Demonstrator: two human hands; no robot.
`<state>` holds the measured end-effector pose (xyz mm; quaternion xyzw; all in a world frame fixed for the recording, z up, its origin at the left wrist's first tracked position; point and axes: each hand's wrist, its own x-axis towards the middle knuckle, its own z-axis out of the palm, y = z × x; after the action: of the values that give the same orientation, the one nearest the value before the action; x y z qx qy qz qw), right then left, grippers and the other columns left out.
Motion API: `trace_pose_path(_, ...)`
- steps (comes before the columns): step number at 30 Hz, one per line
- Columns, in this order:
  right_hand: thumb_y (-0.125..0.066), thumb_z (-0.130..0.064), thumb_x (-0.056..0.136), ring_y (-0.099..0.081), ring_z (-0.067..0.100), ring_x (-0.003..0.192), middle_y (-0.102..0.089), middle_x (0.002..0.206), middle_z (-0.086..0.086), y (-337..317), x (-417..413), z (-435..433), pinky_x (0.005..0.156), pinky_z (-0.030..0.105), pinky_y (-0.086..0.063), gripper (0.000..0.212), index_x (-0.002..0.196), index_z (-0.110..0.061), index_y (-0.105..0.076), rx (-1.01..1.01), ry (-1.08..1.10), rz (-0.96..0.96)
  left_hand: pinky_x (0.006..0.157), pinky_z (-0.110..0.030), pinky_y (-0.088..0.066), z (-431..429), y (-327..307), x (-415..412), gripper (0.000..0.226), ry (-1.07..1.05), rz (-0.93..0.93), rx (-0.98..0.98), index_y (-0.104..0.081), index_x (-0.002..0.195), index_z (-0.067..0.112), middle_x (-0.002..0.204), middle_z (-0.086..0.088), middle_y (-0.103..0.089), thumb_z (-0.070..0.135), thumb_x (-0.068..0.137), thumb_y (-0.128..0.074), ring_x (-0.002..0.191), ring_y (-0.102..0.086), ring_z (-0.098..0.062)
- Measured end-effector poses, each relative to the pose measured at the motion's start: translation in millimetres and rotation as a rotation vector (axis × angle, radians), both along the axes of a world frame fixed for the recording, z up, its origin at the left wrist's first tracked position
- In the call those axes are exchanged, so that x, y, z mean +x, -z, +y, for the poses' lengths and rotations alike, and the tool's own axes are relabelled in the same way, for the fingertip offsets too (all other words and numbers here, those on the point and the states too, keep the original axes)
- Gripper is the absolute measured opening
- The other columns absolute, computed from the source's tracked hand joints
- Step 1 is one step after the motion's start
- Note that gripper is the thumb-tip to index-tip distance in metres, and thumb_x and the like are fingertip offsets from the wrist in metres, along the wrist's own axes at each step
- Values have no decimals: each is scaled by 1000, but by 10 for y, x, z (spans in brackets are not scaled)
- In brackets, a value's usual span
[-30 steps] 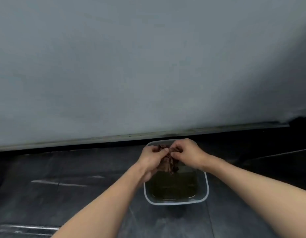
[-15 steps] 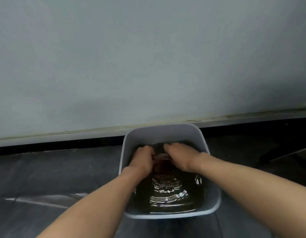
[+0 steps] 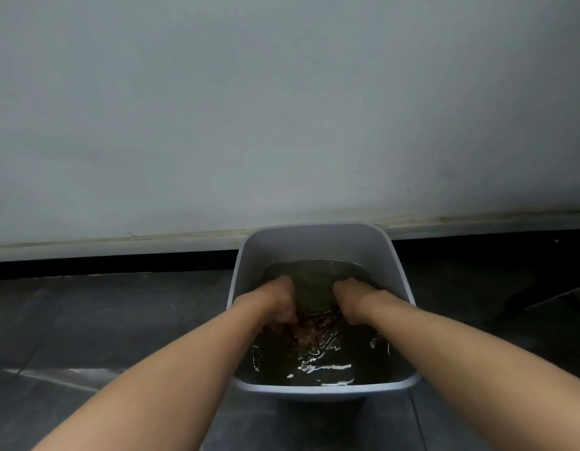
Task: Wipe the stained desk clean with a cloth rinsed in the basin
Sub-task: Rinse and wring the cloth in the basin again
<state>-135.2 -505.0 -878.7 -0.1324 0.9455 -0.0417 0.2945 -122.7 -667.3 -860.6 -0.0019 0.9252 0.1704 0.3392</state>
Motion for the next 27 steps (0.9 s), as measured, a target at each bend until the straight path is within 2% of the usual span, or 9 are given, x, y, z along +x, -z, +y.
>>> trace_pose_path(4,-56,-7,96,-63,27,103,-65,120,14,7,-109,-43,88,33,-53,22,117,-6,-63,-220,288,-19,97,-38,-48,122,-89,41,34,143,195,-163,-56,125,7,127,-17,-58,-3,93,-52,117,-58,-33)
trace_pose_path(6,-56,-11,98,-64,25,99,-66,111,12,11,-109,-84,87,35,-55,17,111,-7,-64,-358,457,-58,98,-37,-47,136,-39,54,31,177,223,-193,-58,124,5,126,-18,-60,-2,94,-50,117,-59,-33)
trace_pose_path(10,-55,-17,98,-66,28,95,-68,105,12,14,-57,-127,86,43,-59,13,106,-11,-63,-687,757,-122,89,-35,-53,50,-68,-54,21,7,57,-12,-62,110,14,114,-11,-66,8,90,-63,101,-63,-27)
trace_pose_path(13,-59,-20,93,-67,28,94,-70,100,10,-44,-51,-178,80,41,-60,11,101,-15,-64,-862,847,-84,62,-29,-51,15,-207,-164,18,-199,-133,249,-65,104,9,83,-8,-66,12,87,-68,73,-61,-22)
trace_pose_path(15,-60,-19,90,-66,25,90,-68,86,5,-106,-78,-190,75,33,-53,8,84,-17,-65,-921,854,27,58,-26,-45,9,-200,-218,12,-296,-34,341,-68,95,6,73,-9,-62,16,88,-68,66,-57,-22)
trace_pose_path(17,-61,-20,89,-64,25,85,-65,75,3,-170,-88,-154,71,30,-46,17,72,-17,-63,-882,811,147,58,-25,-42,4,-135,-243,12,-314,184,400,-69,84,3,68,-7,-60,13,91,-68,64,-54,-19)
trace_pose_path(19,-63,-24,90,-66,26,87,-68,82,4,-234,-77,-84,72,30,-48,16,79,-14,-66,-731,685,265,55,-22,-39,0,-117,-251,22,-273,339,466,-68,73,4,62,-1,-58,12,93,-67,58,-49,-11)
trace_pose_path(23,-53,-8,95,-63,32,100,-65,104,13,-330,-23,47,79,37,-48,5,94,-12,-57,-468,429,347,66,-28,-48,-53,-252,-323,22,-155,409,507,-76,82,-1,72,-4,-69,13,95,-65,63,-56,-12)
trace_pose_path(27,-47,8,90,-58,32,105,-60,109,13,-386,-31,106,82,37,-46,24,95,-15,-51,-440,392,351,79,-30,-55,-53,-296,-314,17,-94,518,447,-78,89,11,86,-1,-76,11,96,-63,82,-70,-14)
